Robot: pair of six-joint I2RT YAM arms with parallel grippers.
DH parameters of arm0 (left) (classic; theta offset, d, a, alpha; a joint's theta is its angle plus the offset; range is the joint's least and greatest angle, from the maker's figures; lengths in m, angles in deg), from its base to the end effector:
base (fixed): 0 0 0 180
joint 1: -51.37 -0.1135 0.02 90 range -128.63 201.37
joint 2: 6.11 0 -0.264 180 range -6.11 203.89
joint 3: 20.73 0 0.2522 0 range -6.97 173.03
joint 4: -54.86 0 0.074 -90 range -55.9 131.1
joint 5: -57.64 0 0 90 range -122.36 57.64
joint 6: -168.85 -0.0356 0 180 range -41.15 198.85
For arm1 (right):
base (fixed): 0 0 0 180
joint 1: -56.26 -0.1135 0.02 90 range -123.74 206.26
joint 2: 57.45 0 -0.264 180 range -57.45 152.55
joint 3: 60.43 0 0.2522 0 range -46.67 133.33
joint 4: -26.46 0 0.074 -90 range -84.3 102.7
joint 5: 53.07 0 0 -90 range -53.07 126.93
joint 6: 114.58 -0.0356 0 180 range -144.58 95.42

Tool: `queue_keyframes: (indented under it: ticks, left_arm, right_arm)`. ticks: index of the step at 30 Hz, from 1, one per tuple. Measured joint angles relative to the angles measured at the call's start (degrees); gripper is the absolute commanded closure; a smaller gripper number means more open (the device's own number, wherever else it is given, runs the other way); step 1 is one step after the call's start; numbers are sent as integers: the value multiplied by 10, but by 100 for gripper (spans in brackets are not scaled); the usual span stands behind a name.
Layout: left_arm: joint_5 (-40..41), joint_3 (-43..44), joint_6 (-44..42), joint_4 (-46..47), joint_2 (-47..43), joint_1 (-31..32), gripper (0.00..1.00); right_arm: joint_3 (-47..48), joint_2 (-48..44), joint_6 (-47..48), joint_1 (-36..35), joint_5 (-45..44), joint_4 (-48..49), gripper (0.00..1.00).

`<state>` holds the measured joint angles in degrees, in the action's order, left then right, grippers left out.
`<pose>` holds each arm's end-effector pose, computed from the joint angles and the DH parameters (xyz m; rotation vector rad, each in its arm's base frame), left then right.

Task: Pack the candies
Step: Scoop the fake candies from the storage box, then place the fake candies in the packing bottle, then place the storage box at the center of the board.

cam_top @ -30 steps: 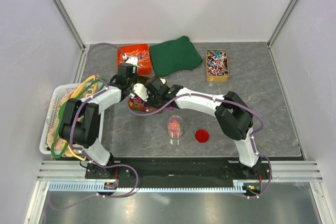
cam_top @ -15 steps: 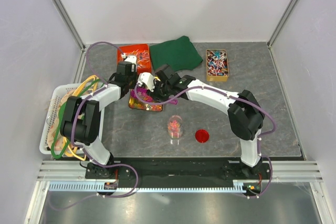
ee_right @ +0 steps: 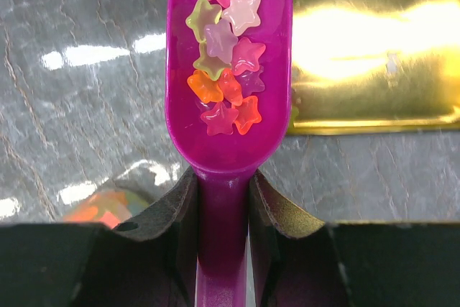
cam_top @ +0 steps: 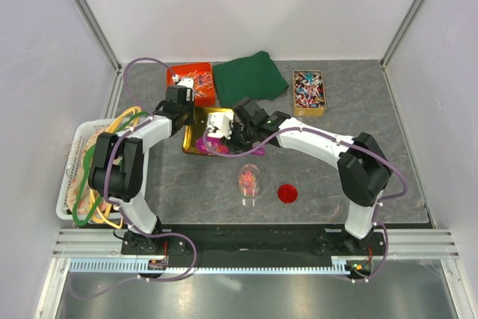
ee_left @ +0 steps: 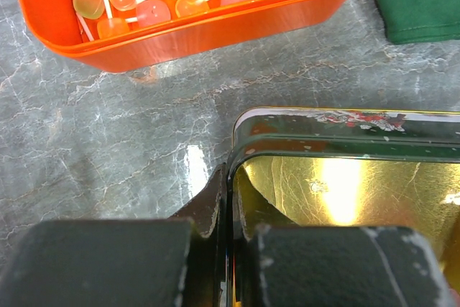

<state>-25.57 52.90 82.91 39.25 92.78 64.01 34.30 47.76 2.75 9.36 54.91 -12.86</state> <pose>0.3635 -0.0772 0.1952 0.1088 2.2755 -0.0175 0.2700 0.3046 0.2400 -1.5918 1.8685 0.5345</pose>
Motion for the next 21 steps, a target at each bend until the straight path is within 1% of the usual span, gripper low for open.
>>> queue_keyframes:
  ticks: [7, 13, 17, 21]
  left_arm:
    - [-12, 40, 0, -38, 34, -4, 98]
    - [-25, 83, -2, -77, 75, -7, 98]
    - [-27, 90, -4, -92, 89, -12, 98]
    - [-30, 98, -7, -108, 105, -17, 98]
  right_arm:
    - [-19, -46, 10, 34, 18, -3, 100]
    - [-23, -93, 39, 91, 41, -19, 100]
    - [-23, -128, 87, 123, 51, -73, 100]
    - [-16, -166, 161, 125, 53, -179, 100]
